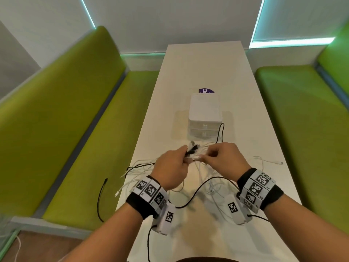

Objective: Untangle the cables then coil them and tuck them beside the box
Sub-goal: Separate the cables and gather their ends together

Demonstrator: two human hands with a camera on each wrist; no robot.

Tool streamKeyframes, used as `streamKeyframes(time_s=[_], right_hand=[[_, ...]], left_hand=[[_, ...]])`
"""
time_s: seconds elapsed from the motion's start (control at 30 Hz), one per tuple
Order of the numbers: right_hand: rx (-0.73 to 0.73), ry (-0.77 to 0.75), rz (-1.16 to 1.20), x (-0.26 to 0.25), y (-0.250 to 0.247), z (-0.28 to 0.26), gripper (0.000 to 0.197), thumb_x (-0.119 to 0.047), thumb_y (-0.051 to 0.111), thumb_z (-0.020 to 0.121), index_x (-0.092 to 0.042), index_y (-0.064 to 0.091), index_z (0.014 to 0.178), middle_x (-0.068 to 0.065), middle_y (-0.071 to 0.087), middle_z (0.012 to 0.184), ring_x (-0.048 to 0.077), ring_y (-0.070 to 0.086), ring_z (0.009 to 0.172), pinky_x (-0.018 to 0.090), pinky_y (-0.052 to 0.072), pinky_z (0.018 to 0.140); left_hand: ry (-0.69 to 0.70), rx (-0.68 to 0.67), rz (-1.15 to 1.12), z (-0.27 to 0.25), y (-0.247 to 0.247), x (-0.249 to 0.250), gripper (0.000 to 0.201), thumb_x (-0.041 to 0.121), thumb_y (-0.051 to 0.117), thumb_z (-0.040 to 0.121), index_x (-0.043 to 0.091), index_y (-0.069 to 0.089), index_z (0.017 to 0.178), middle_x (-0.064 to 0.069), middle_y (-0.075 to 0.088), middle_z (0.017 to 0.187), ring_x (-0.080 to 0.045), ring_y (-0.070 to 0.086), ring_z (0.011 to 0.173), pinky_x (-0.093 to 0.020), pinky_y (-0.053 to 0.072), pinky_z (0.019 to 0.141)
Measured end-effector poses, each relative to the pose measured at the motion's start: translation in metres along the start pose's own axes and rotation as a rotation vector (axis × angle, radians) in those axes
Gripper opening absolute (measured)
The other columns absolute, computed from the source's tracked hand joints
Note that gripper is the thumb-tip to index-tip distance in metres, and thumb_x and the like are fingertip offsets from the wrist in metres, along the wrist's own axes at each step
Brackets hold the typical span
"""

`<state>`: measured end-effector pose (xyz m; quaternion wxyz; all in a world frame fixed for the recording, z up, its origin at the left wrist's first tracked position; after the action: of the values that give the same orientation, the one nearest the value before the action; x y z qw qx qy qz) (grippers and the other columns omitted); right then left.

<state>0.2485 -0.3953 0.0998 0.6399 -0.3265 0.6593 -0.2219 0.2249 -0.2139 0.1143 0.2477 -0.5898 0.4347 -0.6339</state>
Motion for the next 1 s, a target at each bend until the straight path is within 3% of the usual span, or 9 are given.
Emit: streamKeyframes(time_s=[0.07, 0.13, 0.23, 0.33, 0.5, 0.67, 0.8, 0.9, 1.0], right_hand=[[-0.062, 0.057, -0.053, 0.009, 0.001, -0.003, 0.075, -0.082, 0.062, 0.073, -0.011, 0.044, 0.056, -0.005, 0.04, 0.049, 0.016, 0.041, 0.049, 0.034, 0.039, 0.054], [-0.097, 0.036, -0.022, 0.01, 0.0, -0.005, 0.064, -0.072, 0.057, 0.086, -0.012, 0.051, 0.065, -0.005, 0.044, 0.054, 0.015, 0.045, 0.055, 0.038, 0.045, 0.059], [-0.101, -0.072, 0.225, 0.0, 0.0, -0.007, 0.023, -0.033, 0.06, 0.098, -0.025, 0.064, 0.077, -0.009, 0.06, 0.071, 0.012, 0.057, 0.069, 0.045, 0.057, 0.072], [-0.08, -0.148, 0.303, -0.014, 0.005, -0.011, 0.011, -0.032, 0.069, 0.094, -0.031, 0.076, 0.086, 0.001, 0.068, 0.08, 0.022, 0.061, 0.073, 0.039, 0.058, 0.065], [-0.084, -0.073, 0.087, -0.007, 0.008, -0.003, 0.015, -0.046, 0.067, 0.092, -0.038, 0.079, 0.095, -0.021, 0.067, 0.073, 0.002, 0.056, 0.064, 0.028, 0.047, 0.07], [0.027, -0.155, 0.016, -0.018, -0.002, -0.002, 0.014, -0.048, 0.068, 0.09, -0.038, 0.078, 0.093, -0.018, 0.063, 0.058, 0.004, 0.054, 0.056, 0.029, 0.044, 0.058], [0.075, -0.051, 0.094, -0.009, -0.007, -0.001, 0.054, -0.071, 0.07, 0.076, -0.019, 0.06, 0.065, -0.01, 0.054, 0.052, 0.009, 0.049, 0.052, 0.032, 0.046, 0.055], [-0.04, -0.032, -0.127, 0.006, 0.001, 0.0, 0.049, -0.056, 0.061, 0.091, -0.015, 0.062, 0.065, -0.006, 0.063, 0.069, 0.012, 0.06, 0.077, 0.036, 0.052, 0.072], [-0.091, -0.024, -0.302, 0.019, 0.0, 0.001, 0.034, -0.039, 0.054, 0.1, -0.017, 0.075, 0.083, -0.005, 0.065, 0.106, 0.021, 0.049, 0.113, 0.039, 0.043, 0.091]], left_hand=[[-0.025, 0.1, -0.076, 0.001, -0.015, -0.009, 0.006, 0.026, 0.048, 0.094, 0.025, 0.053, 0.098, 0.002, 0.069, 0.079, -0.027, 0.064, 0.074, -0.045, 0.053, 0.07], [-0.067, 0.149, -0.061, 0.003, -0.026, -0.017, 0.005, 0.024, 0.048, 0.096, 0.025, 0.052, 0.096, -0.001, 0.069, 0.084, -0.029, 0.064, 0.077, -0.044, 0.053, 0.071], [-0.215, -0.038, 0.13, 0.008, -0.021, -0.032, 0.005, 0.023, 0.048, 0.094, 0.022, 0.053, 0.094, -0.006, 0.068, 0.091, -0.029, 0.064, 0.082, -0.044, 0.056, 0.074], [-0.316, -0.266, 0.193, 0.009, -0.011, -0.041, 0.015, 0.018, 0.058, 0.09, 0.016, 0.06, 0.105, -0.005, 0.071, 0.098, -0.026, 0.067, 0.09, -0.041, 0.057, 0.08], [-0.096, 0.071, 0.223, 0.013, -0.029, -0.007, 0.014, 0.025, 0.059, 0.095, 0.019, 0.055, 0.107, 0.0, 0.065, 0.103, -0.024, 0.063, 0.092, -0.041, 0.052, 0.079], [0.015, -0.085, -0.049, 0.005, -0.007, 0.013, 0.02, 0.035, 0.052, 0.094, 0.02, 0.058, 0.106, -0.003, 0.07, 0.093, -0.025, 0.065, 0.085, -0.045, 0.055, 0.076], [0.041, 0.038, -0.243, 0.006, -0.024, 0.011, 0.015, 0.036, 0.059, 0.098, 0.032, 0.052, 0.085, 0.012, 0.06, 0.075, -0.004, 0.056, 0.067, -0.028, 0.046, 0.063], [0.017, 0.201, -0.326, 0.004, -0.045, -0.002, 0.022, 0.026, 0.061, 0.098, 0.035, 0.05, 0.082, 0.018, 0.054, 0.064, 0.0, 0.05, 0.055, -0.019, 0.038, 0.055], [-0.052, 0.281, -0.345, 0.007, -0.065, -0.023, 0.03, 0.023, 0.063, 0.097, 0.034, 0.048, 0.073, 0.016, 0.052, 0.059, -0.004, 0.046, 0.054, -0.023, 0.04, 0.053]])
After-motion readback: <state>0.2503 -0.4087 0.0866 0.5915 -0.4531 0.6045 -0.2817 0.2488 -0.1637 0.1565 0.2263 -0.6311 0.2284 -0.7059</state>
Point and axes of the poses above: each hand's wrist, its own z-axis towards the middle knuckle, its own y-axis out of the palm, x = y × z, the point moved 5 cm from there along z, towards the middle knuckle
